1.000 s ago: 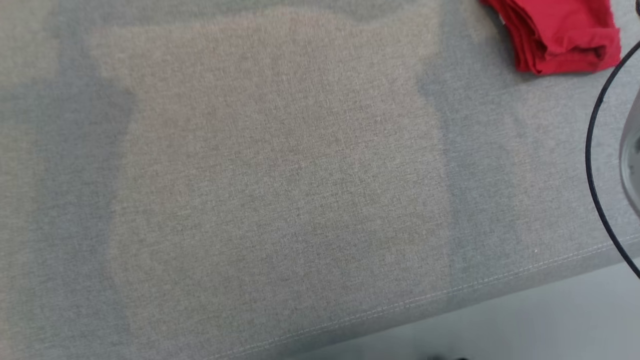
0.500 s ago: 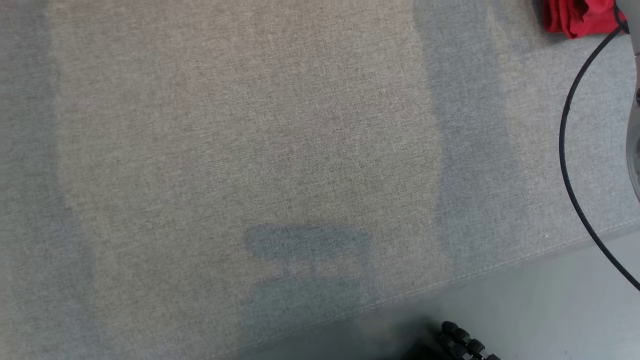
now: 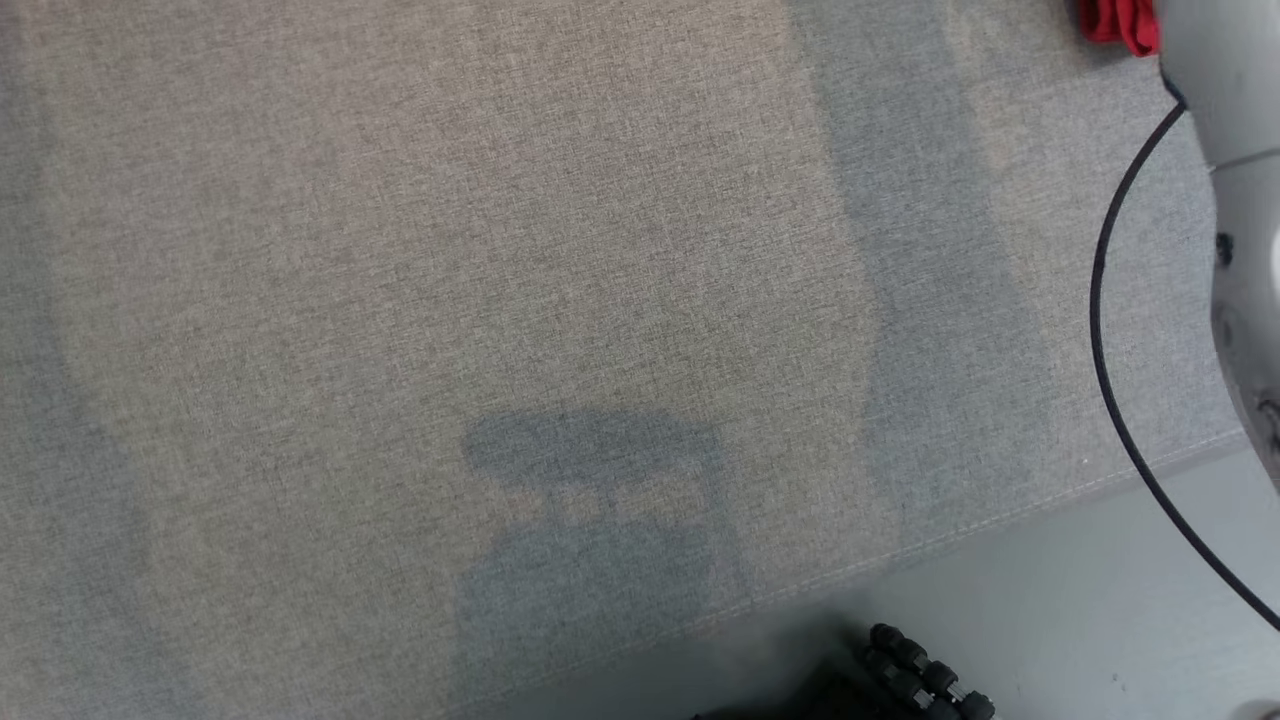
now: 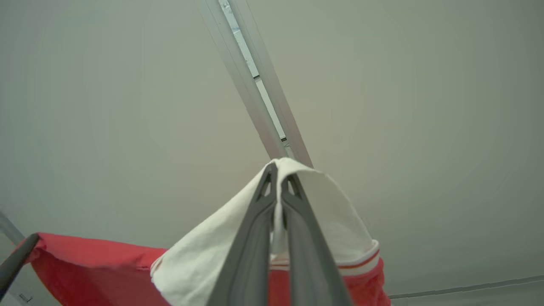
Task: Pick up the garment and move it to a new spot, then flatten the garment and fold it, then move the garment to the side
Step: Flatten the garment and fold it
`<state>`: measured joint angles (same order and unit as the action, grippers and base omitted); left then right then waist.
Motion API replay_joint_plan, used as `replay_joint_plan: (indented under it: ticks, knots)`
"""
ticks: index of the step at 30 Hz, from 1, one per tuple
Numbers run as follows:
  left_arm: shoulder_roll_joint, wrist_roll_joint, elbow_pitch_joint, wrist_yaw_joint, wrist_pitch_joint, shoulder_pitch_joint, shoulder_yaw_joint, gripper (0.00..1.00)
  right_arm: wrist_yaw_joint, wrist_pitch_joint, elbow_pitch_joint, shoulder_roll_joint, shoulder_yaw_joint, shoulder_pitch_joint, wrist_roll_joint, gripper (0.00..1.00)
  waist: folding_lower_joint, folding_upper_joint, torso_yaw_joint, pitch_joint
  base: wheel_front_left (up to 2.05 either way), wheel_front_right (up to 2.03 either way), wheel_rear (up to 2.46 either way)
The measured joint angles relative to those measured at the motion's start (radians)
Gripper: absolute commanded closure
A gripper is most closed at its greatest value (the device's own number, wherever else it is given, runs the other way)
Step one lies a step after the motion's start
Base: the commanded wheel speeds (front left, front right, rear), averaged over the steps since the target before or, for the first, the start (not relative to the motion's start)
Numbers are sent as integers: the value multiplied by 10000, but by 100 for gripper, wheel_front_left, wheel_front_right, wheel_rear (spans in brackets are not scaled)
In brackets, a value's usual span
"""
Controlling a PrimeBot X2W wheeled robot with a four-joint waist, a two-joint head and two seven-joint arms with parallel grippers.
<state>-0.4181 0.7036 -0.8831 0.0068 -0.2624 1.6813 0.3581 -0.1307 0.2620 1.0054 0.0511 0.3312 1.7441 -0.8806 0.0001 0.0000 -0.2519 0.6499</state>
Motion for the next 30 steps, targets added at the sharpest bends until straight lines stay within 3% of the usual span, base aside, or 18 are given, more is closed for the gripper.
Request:
replay_joint_plan:
  ticks: [6,12,18,21,26,30]
  knots:
    - [-86,307,-257,-874,0,-697,-125,100,2,-176,-1135,-15,1569,-1153,-951,100,0,0,25,-10,0,0,0]
    - [-150,1064,199,-1290,0,-1787,-244,100,0,-500,-2573,336,2050,-2709,-1356,100,-1,0,216,-244,0,0,0]
    - [-575,2034,1551,-1338,92,-4147,-431,100,2,-771,-4502,1848,2128,-5414,-1574,100,-1,0,486,-745,0,0,0]
    - [-566,2698,2953,-1346,205,-6002,-270,100,2,-754,-5206,2378,1908,-7091,-1641,100,-2,0,632,-1092,0,0,0]
    - [-700,3154,4974,-1342,186,-9301,52,100,2,-577,-6422,2817,1507,-9788,-1758,100,-2,0,891,-1777,0,0,0]
    - [-673,3413,6078,-1007,84,-11501,-52,100,2,-399,-7400,2951,1298,-11644,-1603,100,-2,0,1076,-2393,0,0,0]
